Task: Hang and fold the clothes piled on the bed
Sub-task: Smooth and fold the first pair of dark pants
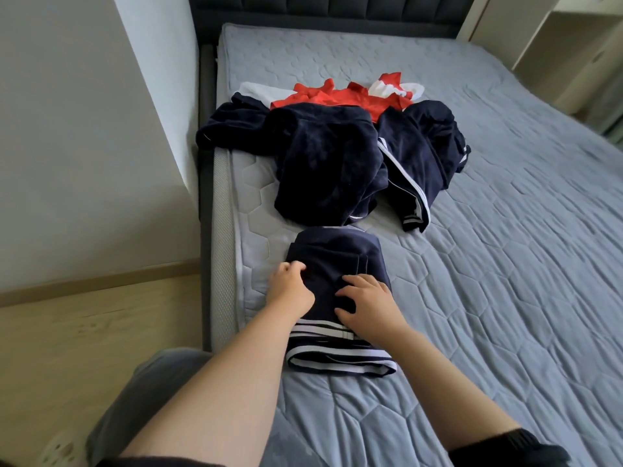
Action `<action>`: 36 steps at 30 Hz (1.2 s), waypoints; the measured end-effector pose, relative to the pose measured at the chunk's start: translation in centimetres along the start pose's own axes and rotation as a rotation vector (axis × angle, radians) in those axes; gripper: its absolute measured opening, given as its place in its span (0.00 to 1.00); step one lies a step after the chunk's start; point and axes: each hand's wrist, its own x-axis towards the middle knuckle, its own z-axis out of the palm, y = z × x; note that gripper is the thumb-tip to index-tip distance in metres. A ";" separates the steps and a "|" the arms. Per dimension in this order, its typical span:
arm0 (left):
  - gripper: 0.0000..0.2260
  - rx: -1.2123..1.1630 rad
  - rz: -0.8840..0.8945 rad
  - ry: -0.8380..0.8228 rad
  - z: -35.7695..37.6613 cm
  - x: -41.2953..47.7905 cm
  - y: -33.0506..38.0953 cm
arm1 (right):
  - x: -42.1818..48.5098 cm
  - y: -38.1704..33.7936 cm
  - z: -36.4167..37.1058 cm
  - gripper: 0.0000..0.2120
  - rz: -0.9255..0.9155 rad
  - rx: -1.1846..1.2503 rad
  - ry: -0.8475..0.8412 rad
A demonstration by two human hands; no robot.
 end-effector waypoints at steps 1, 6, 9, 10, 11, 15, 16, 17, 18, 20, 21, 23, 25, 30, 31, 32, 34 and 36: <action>0.25 -0.041 -0.089 0.025 0.0 -0.1 0.0 | 0.1 0.0 -0.1 0.17 -0.002 0.051 0.055; 0.39 -0.156 -0.333 -0.172 -0.4 0.1 -0.6 | 3.3 1.2 -1.5 0.24 0.280 0.288 0.298; 0.38 -0.168 -0.213 -0.246 -0.1 0.2 -0.9 | 6.3 2.2 -2.0 0.19 0.287 0.197 0.131; 0.40 -0.188 -0.203 -0.260 0.2 0.1 -1.0 | 7.1 2.3 -2.0 0.15 0.242 0.136 0.095; 0.41 -0.201 -0.211 -0.273 0.4 0.0 -1.1 | 7.8 2.5 -2.2 0.12 0.203 0.089 0.081; 0.47 -0.173 -0.207 -0.308 0.9 0.3 -1.6 | 9.9 3.7 -2.5 0.14 0.318 0.127 0.033; 0.47 -0.138 -0.187 -0.348 0.8 0.3 -1.6 | 10.0 4.1 -2.3 0.20 0.408 0.180 0.018; 0.46 -0.111 -0.191 -0.402 0.6 0.2 -1.6 | 10.0 4.3 -2.2 0.29 0.519 0.259 0.005; 0.43 -0.096 -0.216 -0.470 0.3 0.1 -1.6 | 9.8 4.5 -2.1 0.39 0.634 0.365 -0.009; 0.33 -0.210 -0.405 -0.661 -0.1 -0.1 -1.8 | 9.0 4.9 -1.7 0.49 0.785 0.602 -0.023; 0.28 -0.301 -0.496 -0.743 -0.2 -0.4 -1.8 | 8.6 5.2 -1.5 0.49 0.813 0.682 -0.027; 0.23 -0.333 -0.493 -0.750 0.0 -0.7 -1.8 | 7.9 5.4 -1.2 0.43 0.822 0.770 -0.021; 0.27 -0.299 -0.403 -0.616 -0.1 -0.8 -1.5 | 7.1 5.3 -1.3 0.32 0.817 0.846 0.052; 0.41 -0.633 -0.240 -0.165 -2.0 0.8 -0.5 | 3.2 5.0 -1.5 0.21 0.980 1.130 0.464; 0.40 -0.671 -0.217 -0.064 -2.5 1.1 -0.5 | 1.9 4.7 -0.9 0.22 1.020 1.198 0.482; 0.39 -0.661 -0.204 0.018 -2.8 1.2 -0.6 | 0.6 4.3 -0.2 0.23 1.048 1.232 0.479; 0.38 -0.551 -0.231 0.118 -2.9 1.2 -1.1 | -1.5 3.5 1.0 0.28 1.074 1.197 0.455; 0.40 -0.418 -0.325 0.146 -2.5 0.8 -1.4 | -2.5 2.9 0.9 0.28 0.991 0.986 0.531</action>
